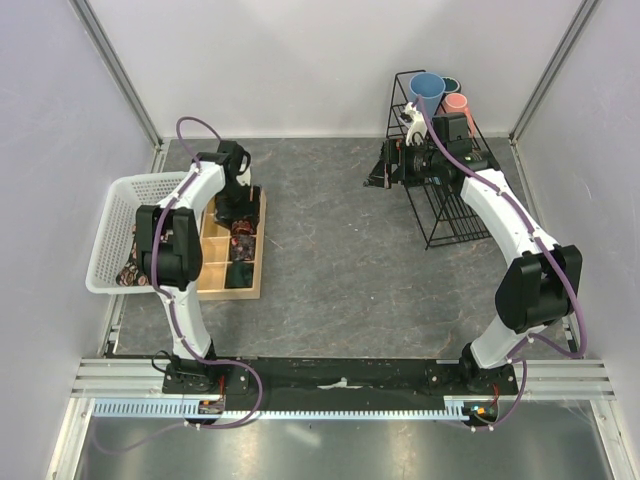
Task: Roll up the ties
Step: Place the tie in the storage box.
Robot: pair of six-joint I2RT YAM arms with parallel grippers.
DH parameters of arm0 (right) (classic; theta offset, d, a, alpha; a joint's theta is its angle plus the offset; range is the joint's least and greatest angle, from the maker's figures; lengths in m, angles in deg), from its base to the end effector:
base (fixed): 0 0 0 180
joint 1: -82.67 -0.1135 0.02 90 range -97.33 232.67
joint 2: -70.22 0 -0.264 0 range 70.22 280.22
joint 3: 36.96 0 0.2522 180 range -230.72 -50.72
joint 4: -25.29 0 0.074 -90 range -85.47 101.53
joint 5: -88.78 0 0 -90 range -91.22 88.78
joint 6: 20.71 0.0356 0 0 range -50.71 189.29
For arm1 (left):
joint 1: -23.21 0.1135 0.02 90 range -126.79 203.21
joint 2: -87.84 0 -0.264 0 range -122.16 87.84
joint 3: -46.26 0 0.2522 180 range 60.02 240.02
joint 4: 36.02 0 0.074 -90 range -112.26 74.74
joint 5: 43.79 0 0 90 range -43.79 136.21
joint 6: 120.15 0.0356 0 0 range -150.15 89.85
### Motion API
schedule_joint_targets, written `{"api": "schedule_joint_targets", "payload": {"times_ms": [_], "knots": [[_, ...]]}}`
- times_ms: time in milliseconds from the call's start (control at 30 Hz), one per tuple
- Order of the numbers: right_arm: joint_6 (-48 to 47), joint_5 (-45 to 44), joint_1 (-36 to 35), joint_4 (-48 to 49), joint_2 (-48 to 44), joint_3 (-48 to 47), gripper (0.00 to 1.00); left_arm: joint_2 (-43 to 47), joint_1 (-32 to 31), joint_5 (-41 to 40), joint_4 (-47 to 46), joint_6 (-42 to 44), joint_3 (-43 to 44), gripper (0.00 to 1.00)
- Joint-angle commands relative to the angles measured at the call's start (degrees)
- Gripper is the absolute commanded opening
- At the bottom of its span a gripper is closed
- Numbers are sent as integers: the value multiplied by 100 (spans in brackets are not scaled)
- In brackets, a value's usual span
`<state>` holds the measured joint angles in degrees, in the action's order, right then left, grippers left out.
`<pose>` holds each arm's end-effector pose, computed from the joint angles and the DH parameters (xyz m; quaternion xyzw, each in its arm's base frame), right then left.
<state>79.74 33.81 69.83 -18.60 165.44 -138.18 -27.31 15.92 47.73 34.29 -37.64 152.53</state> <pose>0.3623 0.1035 0.3394 -0.1500 0.8538 0.3494 0.3557 0.3986 -0.0519 0.2059 -0.0005 0.9955 -0.0252 0.0917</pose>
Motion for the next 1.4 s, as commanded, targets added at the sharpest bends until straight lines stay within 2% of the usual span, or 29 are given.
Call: {"api": "schedule_joint_targets", "payload": {"times_ms": [0,233,633,800,1167,1367], "knots": [[9,-5,27,95,-188,18,98,485,-88,94,5,-130,83,86],[9,-31,36,130,-285,97,98,459,-176,-20,40,-95,101,89],[18,22,36,148,-381,203,98,845,-176,-274,-153,37,127,84],[18,39,27,148,-408,238,98,889,-168,-380,-347,142,109,88],[18,31,45,148,-496,326,98,477,-124,-231,-663,125,215,89],[0,-4,71,104,-548,370,98,327,-124,-178,-891,98,-92,89]]}}
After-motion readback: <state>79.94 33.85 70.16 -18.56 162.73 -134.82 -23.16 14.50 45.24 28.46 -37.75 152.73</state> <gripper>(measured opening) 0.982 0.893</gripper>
